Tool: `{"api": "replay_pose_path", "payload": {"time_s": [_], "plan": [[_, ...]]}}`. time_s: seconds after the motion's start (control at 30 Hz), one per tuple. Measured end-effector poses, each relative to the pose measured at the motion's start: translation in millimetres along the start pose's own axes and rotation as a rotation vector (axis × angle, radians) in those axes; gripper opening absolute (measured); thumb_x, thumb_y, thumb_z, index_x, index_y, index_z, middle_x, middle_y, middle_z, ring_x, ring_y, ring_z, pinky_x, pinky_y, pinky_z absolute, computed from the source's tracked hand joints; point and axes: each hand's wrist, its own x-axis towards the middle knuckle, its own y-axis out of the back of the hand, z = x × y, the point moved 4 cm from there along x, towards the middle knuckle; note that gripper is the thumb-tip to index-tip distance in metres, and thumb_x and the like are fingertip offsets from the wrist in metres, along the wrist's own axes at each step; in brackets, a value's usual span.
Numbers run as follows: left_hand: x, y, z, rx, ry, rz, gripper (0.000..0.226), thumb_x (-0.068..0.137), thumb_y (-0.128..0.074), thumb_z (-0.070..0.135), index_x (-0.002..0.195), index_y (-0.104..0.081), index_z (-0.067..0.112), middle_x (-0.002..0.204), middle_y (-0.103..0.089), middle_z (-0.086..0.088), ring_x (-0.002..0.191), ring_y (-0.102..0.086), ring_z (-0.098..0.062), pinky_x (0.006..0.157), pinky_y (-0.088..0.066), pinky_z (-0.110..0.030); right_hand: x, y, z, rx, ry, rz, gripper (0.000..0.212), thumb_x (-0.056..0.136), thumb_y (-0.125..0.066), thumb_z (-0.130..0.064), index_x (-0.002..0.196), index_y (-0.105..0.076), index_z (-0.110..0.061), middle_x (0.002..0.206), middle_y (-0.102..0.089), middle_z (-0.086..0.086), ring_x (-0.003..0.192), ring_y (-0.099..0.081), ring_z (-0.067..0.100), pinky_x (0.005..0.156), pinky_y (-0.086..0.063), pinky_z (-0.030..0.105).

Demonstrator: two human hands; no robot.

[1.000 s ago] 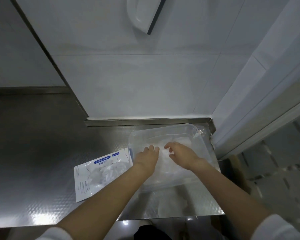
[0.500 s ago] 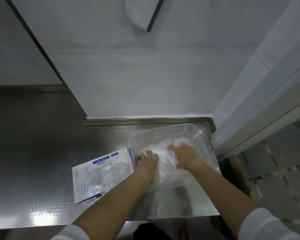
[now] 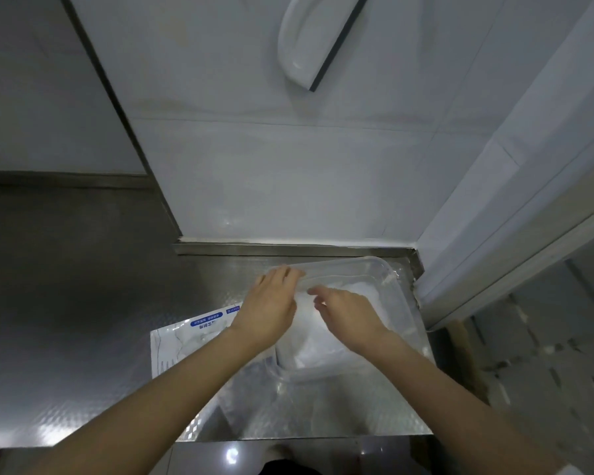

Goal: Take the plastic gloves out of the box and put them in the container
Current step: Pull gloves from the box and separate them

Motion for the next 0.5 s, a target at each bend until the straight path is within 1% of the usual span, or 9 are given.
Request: {"api": "replay_pose_path", "payload": {"time_s": [0.1, 0.17, 0.2, 0.23, 0.3, 0.37, 0.4, 0.47, 0.5], "plan": [[-23, 14, -35, -0.003, 0.180, 0.051, 0.046, 0.090, -0.048, 0.006, 0.134, -0.039, 0.020, 0.137, -0.042, 0.002, 0.126, -0.039, -0.016, 0.104, -0.026, -0.027, -8, 6, -42, 0.198, 0.219, 0.198, 0.027, 0.097, -0.047, -0.016, 0.122, -0.058, -0.017, 0.115, -0.065, -0.001, 0.104, -0.059, 0.017, 0.084, -0.049, 0.030], [-39, 14, -60, 0.007, 0.284, 0.026, 0.044, 0.088, -0.047, 0.003, 0.129, -0.041, 0.018, 0.133, -0.045, 0.000, 0.122, -0.042, -0.018, 0.097, -0.028, -0.027, -13, 1, -73, 0.197, 0.401, 0.255, 0.020, 0.092, -0.055, -0.020, 0.109, -0.065, -0.015, 0.100, -0.068, 0.000, 0.092, -0.060, 0.018, 0.077, -0.047, 0.026], [-47, 12, -73, 0.001, 0.328, -0.005, 0.043, 0.088, -0.047, 0.002, 0.128, -0.042, 0.017, 0.132, -0.046, -0.001, 0.121, -0.042, -0.019, 0.094, -0.028, -0.028, -15, -5, -84, 0.173, 0.463, 0.245, 0.021, 0.089, -0.059, -0.025, 0.106, -0.066, -0.014, 0.097, -0.068, 0.001, 0.090, -0.060, 0.019, 0.077, -0.044, 0.024], [-56, 10, -84, -0.012, 0.361, -0.043, 0.043, 0.087, -0.047, 0.001, 0.127, -0.042, 0.017, 0.131, -0.046, -0.001, 0.120, -0.042, -0.020, 0.091, -0.028, -0.028, -14, -14, -96, 0.133, 0.501, 0.206, 0.029, 0.086, -0.062, -0.032, 0.107, -0.066, -0.013, 0.097, -0.068, 0.003, 0.092, -0.059, 0.021, 0.081, -0.043, 0.024], [-69, 0, -101, -0.037, 0.372, -0.137, 0.043, 0.087, -0.047, 0.002, 0.127, -0.042, 0.018, 0.130, -0.045, -0.001, 0.118, -0.041, -0.020, 0.089, -0.028, -0.028, -8, -34, -108, -0.014, 0.505, 0.073, 0.053, 0.081, -0.067, -0.045, 0.118, -0.060, -0.007, 0.106, -0.065, 0.012, 0.102, -0.055, 0.028, 0.098, -0.040, 0.036], [-83, -10, -113, -0.048, 0.379, -0.228, 0.046, 0.088, -0.048, 0.007, 0.131, -0.039, 0.020, 0.134, -0.042, 0.000, 0.122, -0.039, -0.020, 0.094, -0.029, -0.028, 0, -50, -115, -0.272, 0.447, -0.075, 0.076, 0.080, -0.066, -0.052, 0.133, -0.044, -0.001, 0.118, -0.058, 0.018, 0.117, -0.046, 0.035, 0.114, -0.020, 0.043], [-89, -15, -117, -0.055, 0.386, -0.267, 0.048, 0.089, -0.050, 0.010, 0.134, -0.037, 0.020, 0.138, -0.040, 0.000, 0.126, -0.037, -0.020, 0.098, -0.030, -0.029, 3, -55, -119, -0.394, 0.412, -0.117, 0.084, 0.080, -0.064, -0.052, 0.139, -0.035, 0.000, 0.124, -0.054, 0.019, 0.123, -0.042, 0.036, 0.117, -0.010, 0.044], [-98, -23, -120, -0.078, 0.382, -0.330, 0.055, 0.090, -0.055, 0.020, 0.139, -0.033, 0.019, 0.146, -0.031, 0.000, 0.134, -0.030, -0.019, 0.103, -0.031, -0.032, 9, -61, -127, -0.554, 0.357, -0.173, 0.085, 0.084, -0.063, -0.046, 0.143, -0.023, 0.001, 0.130, -0.050, 0.018, 0.127, -0.039, 0.034, 0.119, 0.000, 0.045], [-100, -25, -120, -0.085, 0.367, -0.349, 0.059, 0.089, -0.058, 0.024, 0.141, -0.031, 0.019, 0.149, -0.027, 0.001, 0.136, -0.027, -0.019, 0.104, -0.030, -0.032, 12, -63, -130, -0.585, 0.342, -0.185, 0.077, 0.087, -0.061, -0.039, 0.142, -0.024, 0.000, 0.129, -0.050, 0.017, 0.126, -0.041, 0.033, 0.118, 0.000, 0.045]]}}
